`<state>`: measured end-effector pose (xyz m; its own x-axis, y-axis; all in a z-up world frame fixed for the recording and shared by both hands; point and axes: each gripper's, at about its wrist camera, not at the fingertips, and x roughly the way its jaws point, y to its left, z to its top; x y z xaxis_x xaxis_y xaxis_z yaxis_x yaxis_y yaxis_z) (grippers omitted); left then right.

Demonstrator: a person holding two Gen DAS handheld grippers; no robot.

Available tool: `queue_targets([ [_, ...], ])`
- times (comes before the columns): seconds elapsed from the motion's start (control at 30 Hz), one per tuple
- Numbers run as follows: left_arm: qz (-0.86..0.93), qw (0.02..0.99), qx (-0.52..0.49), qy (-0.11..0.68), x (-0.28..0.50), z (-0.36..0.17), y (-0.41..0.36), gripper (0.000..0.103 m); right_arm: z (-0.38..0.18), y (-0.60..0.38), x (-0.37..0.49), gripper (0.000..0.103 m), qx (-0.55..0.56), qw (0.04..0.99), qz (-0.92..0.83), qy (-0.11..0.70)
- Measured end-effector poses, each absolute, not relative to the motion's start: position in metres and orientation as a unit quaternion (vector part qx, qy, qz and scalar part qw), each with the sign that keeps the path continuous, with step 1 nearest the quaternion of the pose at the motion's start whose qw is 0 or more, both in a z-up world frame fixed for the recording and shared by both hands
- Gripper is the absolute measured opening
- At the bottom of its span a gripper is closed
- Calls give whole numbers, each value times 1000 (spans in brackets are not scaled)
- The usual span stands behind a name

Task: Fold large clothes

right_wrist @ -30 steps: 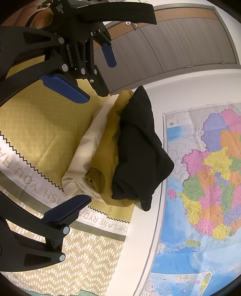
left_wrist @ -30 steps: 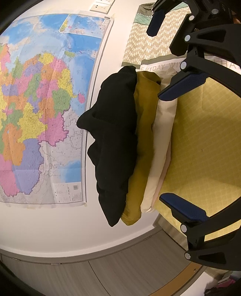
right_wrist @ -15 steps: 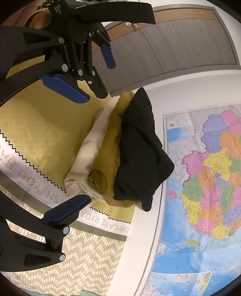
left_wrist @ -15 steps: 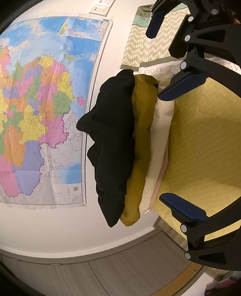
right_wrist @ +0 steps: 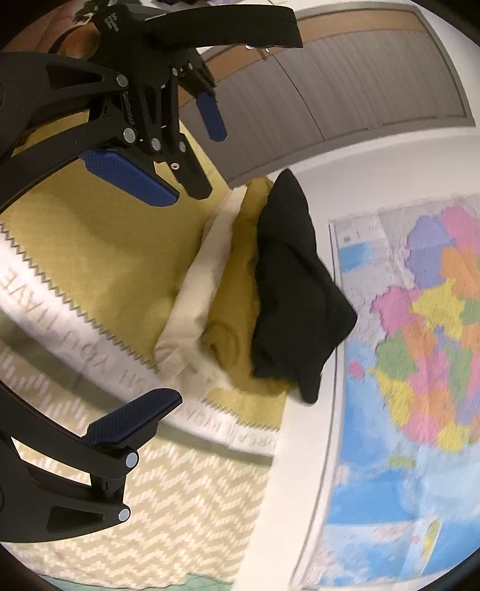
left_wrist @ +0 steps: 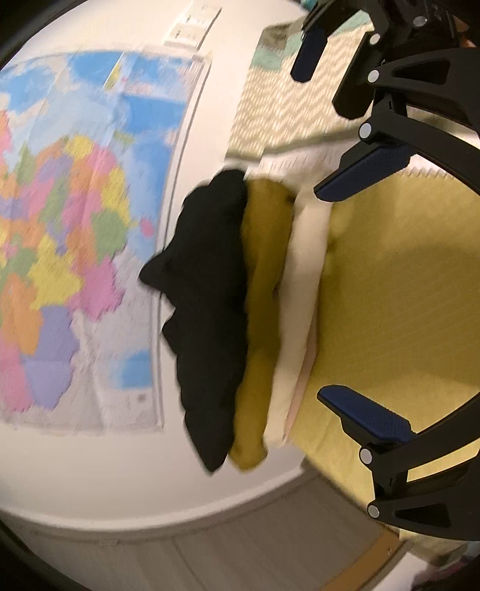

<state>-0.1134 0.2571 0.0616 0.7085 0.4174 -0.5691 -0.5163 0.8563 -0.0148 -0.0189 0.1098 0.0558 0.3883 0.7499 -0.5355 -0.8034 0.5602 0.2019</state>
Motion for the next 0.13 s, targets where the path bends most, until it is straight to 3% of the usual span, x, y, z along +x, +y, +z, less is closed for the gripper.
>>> queue_targets([
  [0.13,201,923,-83,319,-89,45,228,96,42,69,-13,97,-46,851,418,316],
])
